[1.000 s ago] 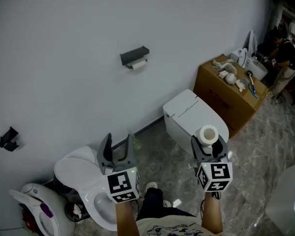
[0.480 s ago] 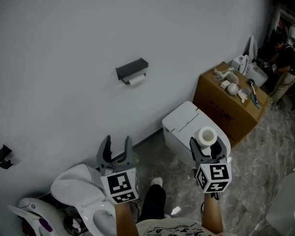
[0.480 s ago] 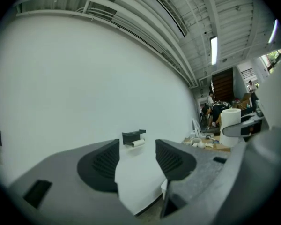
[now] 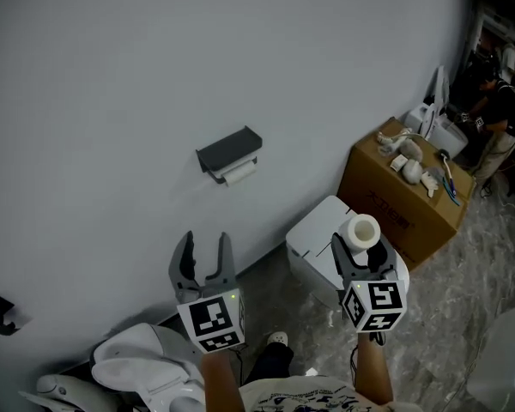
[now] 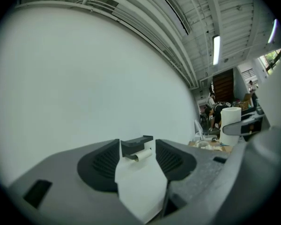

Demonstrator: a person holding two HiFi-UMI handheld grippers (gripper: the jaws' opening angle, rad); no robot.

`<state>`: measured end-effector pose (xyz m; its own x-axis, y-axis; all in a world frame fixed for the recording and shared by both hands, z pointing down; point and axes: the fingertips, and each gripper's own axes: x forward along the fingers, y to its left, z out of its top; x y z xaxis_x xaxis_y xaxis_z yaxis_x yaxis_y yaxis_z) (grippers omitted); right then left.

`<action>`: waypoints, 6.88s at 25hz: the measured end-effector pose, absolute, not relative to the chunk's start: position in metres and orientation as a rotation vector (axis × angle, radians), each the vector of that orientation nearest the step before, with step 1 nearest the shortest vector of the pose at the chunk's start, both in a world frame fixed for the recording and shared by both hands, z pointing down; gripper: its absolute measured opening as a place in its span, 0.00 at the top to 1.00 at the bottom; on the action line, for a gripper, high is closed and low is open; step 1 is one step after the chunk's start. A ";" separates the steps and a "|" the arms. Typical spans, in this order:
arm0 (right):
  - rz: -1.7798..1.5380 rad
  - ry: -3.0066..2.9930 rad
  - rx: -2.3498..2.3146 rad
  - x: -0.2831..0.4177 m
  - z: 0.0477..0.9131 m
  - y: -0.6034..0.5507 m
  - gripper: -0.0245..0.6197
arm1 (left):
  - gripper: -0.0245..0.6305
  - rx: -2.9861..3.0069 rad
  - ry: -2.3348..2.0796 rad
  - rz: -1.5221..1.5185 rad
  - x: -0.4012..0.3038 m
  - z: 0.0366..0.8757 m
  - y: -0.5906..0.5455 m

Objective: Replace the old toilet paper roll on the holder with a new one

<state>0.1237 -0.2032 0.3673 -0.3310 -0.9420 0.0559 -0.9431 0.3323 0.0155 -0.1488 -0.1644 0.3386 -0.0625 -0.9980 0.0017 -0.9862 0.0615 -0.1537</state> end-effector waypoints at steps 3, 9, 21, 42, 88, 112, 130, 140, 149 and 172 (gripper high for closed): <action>0.025 -2.521 1.795 0.114 0.365 -0.234 0.48 | 0.62 -2.079 2.197 -0.169 -0.158 0.335 -0.196; 0.043 -2.525 1.796 0.096 0.367 -0.279 0.48 | 0.62 -2.078 2.164 -0.245 -0.171 0.338 -0.242; 0.098 -2.535 1.722 0.080 0.387 -0.327 0.48 | 0.62 -2.051 2.215 -0.308 -0.183 0.352 -0.279; 0.148 -2.579 1.589 0.083 0.400 -0.397 0.48 | 0.62 -1.895 2.185 -0.672 -0.171 0.369 -0.330; 0.207 -2.374 1.725 0.165 0.442 -0.435 0.48 | 0.68 -1.327 1.580 -1.735 -0.137 0.483 -0.446; 0.212 -2.255 1.879 0.241 0.436 -0.450 0.48 | 0.68 -1.679 1.529 -1.309 0.005 0.458 -0.520; 0.200 -2.425 1.702 0.171 0.427 -0.449 0.48 | 0.68 -2.261 1.876 -0.256 -0.034 0.356 -0.441; 0.209 -2.529 1.567 0.113 0.423 -0.439 0.48 | 0.68 -2.160 2.095 0.087 -0.116 0.338 -0.389; 0.217 -2.586 1.479 0.070 0.422 -0.432 0.48 | 0.68 -2.081 2.235 0.187 -0.170 0.341 -0.352; -0.710 -2.043 1.047 0.001 0.448 -0.518 0.48 | 0.68 -1.991 2.310 0.161 -0.216 0.337 -0.318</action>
<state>0.0010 -0.5184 0.4477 -0.4093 -0.8434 0.3481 -0.4458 0.5177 0.7302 -0.2165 -0.3179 0.3373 -0.1474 -0.9798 -0.1350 -0.9891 0.1457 0.0224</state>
